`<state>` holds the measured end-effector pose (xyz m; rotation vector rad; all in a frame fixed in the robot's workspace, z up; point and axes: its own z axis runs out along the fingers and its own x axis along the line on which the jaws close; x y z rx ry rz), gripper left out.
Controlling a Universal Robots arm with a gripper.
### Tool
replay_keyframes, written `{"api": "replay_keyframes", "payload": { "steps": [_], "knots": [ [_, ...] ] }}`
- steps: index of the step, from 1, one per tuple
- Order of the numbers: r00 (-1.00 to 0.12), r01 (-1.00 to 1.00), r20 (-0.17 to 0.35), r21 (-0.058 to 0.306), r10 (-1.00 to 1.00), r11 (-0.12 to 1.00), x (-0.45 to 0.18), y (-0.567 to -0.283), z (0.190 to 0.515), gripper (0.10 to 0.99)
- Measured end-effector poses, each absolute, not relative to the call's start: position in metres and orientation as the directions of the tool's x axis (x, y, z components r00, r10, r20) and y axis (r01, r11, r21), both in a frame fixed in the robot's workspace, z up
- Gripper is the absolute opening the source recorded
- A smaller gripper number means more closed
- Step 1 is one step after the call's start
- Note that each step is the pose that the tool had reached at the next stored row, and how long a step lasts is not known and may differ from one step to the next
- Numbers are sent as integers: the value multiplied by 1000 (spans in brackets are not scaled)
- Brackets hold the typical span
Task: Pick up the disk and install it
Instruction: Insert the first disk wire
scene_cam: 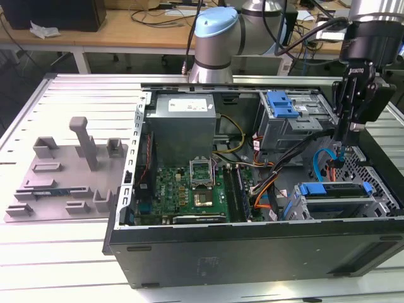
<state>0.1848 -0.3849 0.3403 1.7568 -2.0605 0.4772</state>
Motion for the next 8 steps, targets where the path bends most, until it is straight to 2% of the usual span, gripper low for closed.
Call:
{"api": "replay_keyframes", "payload": {
  "steps": [1,8],
  "knots": [
    [-139,-988,500,-7,-855,157,185,-385,338,353],
    [-143,-987,519,-12,-843,160,186,-387,335,353]
  ]
}}
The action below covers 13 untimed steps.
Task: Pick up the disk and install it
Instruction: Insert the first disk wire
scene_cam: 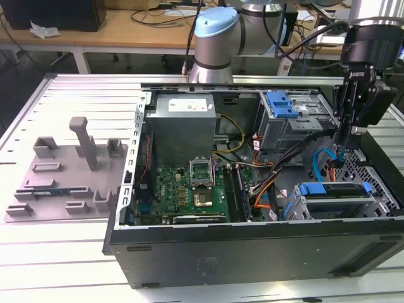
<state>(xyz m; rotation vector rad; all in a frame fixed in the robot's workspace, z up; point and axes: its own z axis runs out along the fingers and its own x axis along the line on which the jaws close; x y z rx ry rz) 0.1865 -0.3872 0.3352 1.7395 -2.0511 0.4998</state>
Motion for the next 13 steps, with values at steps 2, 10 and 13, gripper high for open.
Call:
{"api": "replay_keyframes", "payload": {
  "steps": [2,10,13],
  "knots": [
    [-152,-985,519,-15,-841,169,186,-388,333,353],
    [-191,-977,529,-21,-827,213,188,-388,331,353],
    [-199,-976,536,-29,-821,218,189,-388,329,353]
  ]
}}
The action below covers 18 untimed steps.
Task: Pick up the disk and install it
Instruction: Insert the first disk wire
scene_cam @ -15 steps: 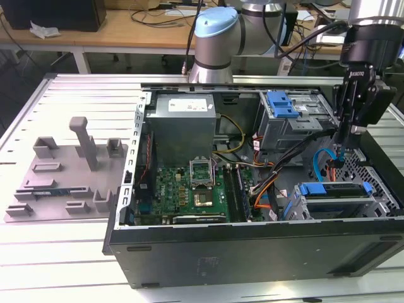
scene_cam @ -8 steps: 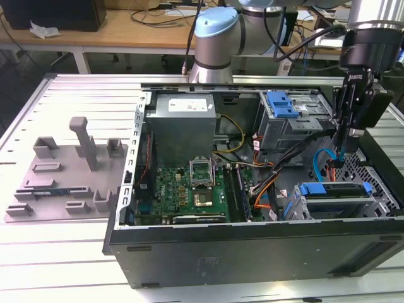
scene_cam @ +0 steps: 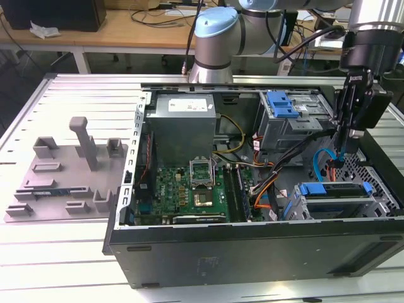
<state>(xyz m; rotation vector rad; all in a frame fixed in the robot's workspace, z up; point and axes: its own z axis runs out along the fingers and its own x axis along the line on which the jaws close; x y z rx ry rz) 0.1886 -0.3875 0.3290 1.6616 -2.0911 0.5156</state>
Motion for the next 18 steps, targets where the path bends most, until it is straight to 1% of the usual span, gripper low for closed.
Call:
{"api": "replay_keyframes", "payload": {
  "steps": [5,14,15,16,18],
  "knots": [
    [-214,-973,542,-48,-813,225,189,-388,327,353],
    [-229,-970,544,-52,-807,239,187,-388,327,353],
    [-229,-970,544,-53,-807,239,187,-388,327,208],
    [-228,-970,545,-53,-807,239,187,-388,327,165],
    [-228,-970,545,-53,-807,239,187,-388,327,165]
  ]
}}
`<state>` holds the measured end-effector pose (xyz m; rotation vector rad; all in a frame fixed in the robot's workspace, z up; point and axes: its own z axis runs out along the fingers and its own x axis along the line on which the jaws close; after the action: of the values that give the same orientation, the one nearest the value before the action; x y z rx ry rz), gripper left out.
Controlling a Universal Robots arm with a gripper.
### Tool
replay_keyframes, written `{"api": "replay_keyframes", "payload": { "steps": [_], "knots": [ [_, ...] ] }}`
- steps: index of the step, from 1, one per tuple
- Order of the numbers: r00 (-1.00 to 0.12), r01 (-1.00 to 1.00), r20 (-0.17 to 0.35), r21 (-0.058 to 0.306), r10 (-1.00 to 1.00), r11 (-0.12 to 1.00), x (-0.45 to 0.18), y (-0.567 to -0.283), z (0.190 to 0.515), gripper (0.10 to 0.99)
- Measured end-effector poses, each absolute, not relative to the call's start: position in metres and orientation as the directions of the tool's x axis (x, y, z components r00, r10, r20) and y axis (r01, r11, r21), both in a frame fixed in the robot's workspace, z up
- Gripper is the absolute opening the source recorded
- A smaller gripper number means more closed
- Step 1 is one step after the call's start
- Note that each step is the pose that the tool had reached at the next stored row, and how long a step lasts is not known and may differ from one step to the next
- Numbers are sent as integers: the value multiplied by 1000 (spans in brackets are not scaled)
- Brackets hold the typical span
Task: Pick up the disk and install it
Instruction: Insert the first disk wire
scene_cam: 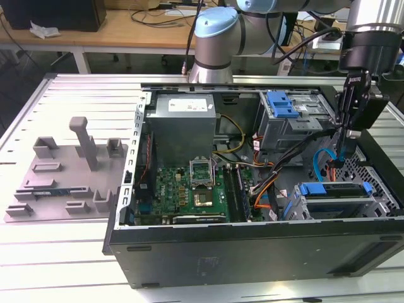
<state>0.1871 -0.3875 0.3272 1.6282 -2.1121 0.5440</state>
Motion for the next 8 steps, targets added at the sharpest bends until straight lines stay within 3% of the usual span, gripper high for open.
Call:
{"api": "replay_keyframes", "payload": {
  "steps": [8],
  "knots": [
    [-227,-971,541,-56,-810,234,185,-389,331,165]
  ]
}}
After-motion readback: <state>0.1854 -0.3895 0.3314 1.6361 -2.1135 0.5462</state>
